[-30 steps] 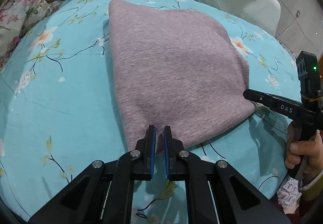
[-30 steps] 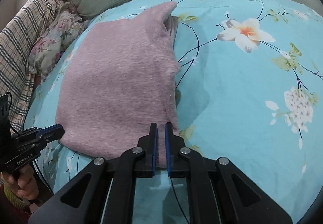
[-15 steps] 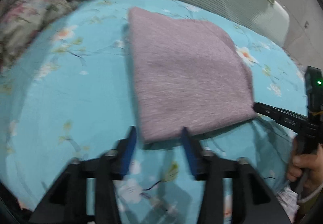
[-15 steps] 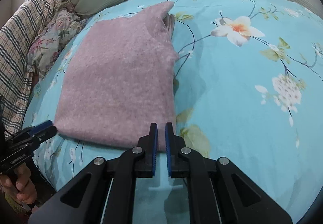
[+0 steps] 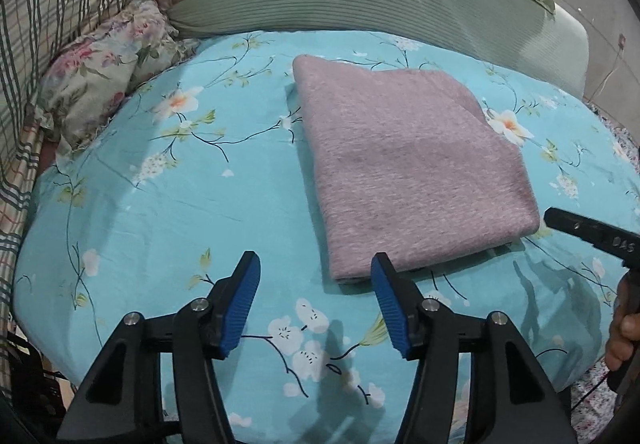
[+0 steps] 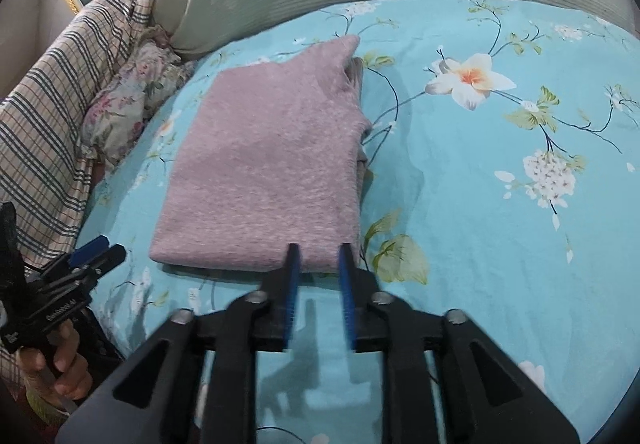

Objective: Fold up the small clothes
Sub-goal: 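Open both grippers and pull them back from the folded sweater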

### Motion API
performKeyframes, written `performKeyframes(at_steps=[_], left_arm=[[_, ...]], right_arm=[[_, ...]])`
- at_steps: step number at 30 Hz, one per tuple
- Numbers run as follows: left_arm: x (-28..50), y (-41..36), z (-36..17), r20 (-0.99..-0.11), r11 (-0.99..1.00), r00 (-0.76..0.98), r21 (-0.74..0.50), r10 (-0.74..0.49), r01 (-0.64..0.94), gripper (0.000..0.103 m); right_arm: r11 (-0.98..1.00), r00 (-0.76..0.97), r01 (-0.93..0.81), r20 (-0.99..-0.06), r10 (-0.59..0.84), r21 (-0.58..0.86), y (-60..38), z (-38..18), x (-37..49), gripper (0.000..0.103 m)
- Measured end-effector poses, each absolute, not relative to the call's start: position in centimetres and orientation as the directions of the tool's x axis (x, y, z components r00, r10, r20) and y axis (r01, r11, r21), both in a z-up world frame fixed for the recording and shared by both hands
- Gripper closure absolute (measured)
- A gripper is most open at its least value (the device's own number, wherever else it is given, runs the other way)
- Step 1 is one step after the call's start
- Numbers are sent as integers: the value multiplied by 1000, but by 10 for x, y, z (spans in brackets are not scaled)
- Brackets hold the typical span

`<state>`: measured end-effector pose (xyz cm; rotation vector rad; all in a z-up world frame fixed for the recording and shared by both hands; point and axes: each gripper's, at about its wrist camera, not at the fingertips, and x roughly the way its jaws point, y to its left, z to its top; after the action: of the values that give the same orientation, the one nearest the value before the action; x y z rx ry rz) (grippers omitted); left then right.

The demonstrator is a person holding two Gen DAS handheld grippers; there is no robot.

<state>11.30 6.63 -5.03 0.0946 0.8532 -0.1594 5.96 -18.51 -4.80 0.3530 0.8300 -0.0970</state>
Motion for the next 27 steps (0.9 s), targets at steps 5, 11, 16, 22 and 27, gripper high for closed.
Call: performKeyframes(at_steps=[5,11,16,22,27], left_arm=[[122,68,-51,-758,984,646,36,-87,175,44],[142,69,-44,-749,985,659,46,-75,165,38],[157,68,-39,-738,987,673,62,-55,150,19],[195,74,-48,-782,990,614,-26,-108,141,19],[232,75,-55,-796,989,589,-80,-137,123,19]], right_arm=[[939,682,215,-730,53,269,-188,-42,68,68],[939,682,220,-730,45,263,-190,-34,88,68],[950,682,200,-730,41,240,-189,-25,105,52],[948,690,198,-722,46,250,-208,-23,149,50],[913,695,234,-714,84,334,-247,-30,210,50]])
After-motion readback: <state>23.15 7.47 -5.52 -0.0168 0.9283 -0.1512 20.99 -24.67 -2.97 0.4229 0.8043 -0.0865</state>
